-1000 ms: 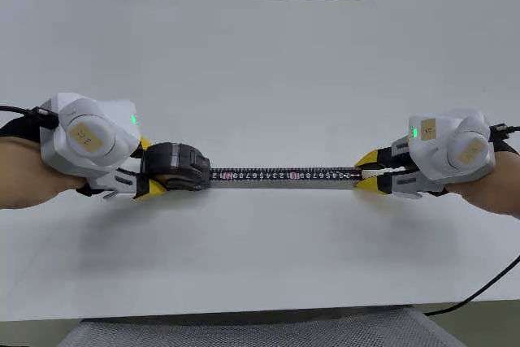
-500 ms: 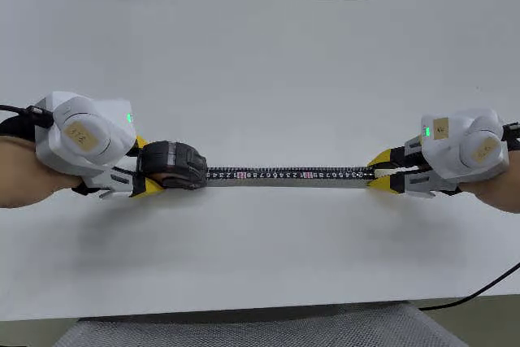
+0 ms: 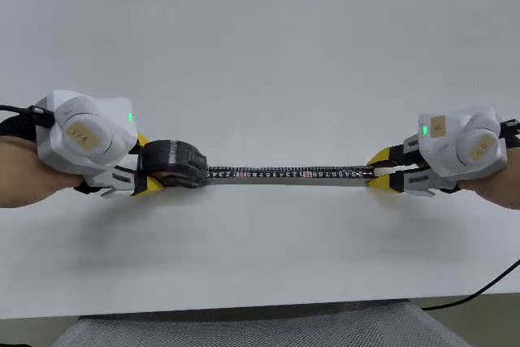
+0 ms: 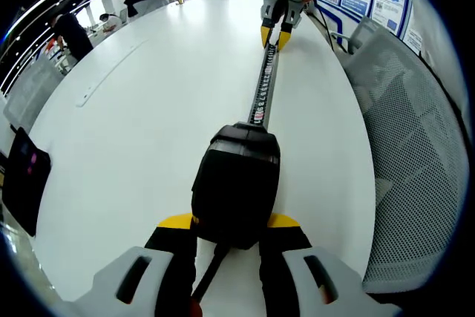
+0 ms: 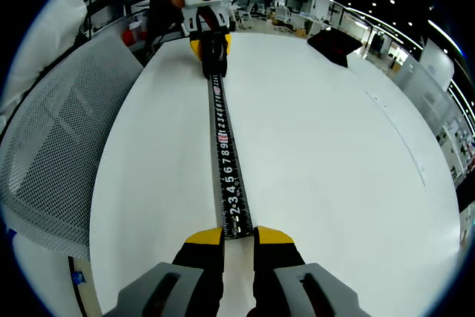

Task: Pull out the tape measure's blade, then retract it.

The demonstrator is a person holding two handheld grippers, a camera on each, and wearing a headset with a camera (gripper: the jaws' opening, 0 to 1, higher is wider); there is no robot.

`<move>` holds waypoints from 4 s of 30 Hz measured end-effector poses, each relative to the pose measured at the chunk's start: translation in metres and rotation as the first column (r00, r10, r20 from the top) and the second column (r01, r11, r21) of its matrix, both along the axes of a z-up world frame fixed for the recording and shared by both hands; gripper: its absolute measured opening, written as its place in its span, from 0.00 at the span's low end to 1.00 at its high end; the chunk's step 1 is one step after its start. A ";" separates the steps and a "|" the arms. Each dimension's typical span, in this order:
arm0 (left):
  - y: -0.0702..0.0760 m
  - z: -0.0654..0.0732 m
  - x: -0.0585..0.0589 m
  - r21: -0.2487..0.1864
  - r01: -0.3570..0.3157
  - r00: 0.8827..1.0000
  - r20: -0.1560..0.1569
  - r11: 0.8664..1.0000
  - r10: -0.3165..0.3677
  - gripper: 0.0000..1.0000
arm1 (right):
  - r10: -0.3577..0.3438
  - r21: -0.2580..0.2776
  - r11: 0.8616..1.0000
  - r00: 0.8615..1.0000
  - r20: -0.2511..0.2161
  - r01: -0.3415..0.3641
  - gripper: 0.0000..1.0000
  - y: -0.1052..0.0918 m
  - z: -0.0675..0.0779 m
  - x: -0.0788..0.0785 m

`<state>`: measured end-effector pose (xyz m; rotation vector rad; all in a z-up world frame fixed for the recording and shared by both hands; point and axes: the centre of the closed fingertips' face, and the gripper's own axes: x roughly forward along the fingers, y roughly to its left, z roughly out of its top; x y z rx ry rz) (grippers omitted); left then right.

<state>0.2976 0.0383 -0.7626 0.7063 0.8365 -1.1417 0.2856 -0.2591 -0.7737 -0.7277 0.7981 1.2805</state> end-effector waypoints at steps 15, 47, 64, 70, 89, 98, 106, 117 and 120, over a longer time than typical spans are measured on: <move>-0.001 0.002 -0.002 -0.012 -0.013 1.000 0.002 1.000 0.013 0.34 | -0.054 0.009 0.998 0.998 -0.021 0.054 0.18 -0.002 0.001 -0.001; 0.010 0.035 -0.011 -0.142 -0.234 0.971 0.020 0.962 0.239 0.53 | -0.289 0.134 0.947 0.957 -0.036 0.292 0.47 0.008 0.029 -0.012; 0.013 0.060 -0.025 -0.303 -0.349 0.928 0.020 0.887 0.372 0.66 | -0.378 0.182 0.909 0.926 -0.021 0.375 0.62 0.014 0.042 -0.017; 0.013 0.064 -0.031 -0.327 -0.361 0.921 0.024 0.874 0.389 0.70 | -0.401 0.199 0.895 0.915 -0.026 0.398 0.67 0.016 0.046 -0.020; 0.024 0.063 -0.054 -0.363 -0.414 0.889 0.035 0.835 0.457 0.79 | -0.451 0.240 0.867 0.892 0.010 0.436 0.74 0.016 0.061 -0.031; 0.025 0.064 -0.062 -0.378 -0.433 0.877 0.030 0.818 0.479 0.85 | -0.467 0.256 0.858 0.884 0.029 0.445 0.81 0.020 0.065 -0.036; 0.024 0.064 -0.071 -0.389 -0.445 0.873 0.015 0.807 0.488 0.89 | -0.470 0.287 0.849 0.882 0.027 0.444 0.91 0.022 0.066 -0.044; 0.025 0.062 -0.080 -0.392 -0.462 0.864 0.003 0.796 0.503 0.92 | -0.472 0.290 0.846 0.882 0.013 0.448 0.90 0.023 0.062 -0.053; 0.024 0.064 -0.082 -0.396 -0.461 0.865 -0.001 0.794 0.502 0.92 | -0.472 0.293 0.844 0.881 0.011 0.448 0.92 0.022 0.062 -0.056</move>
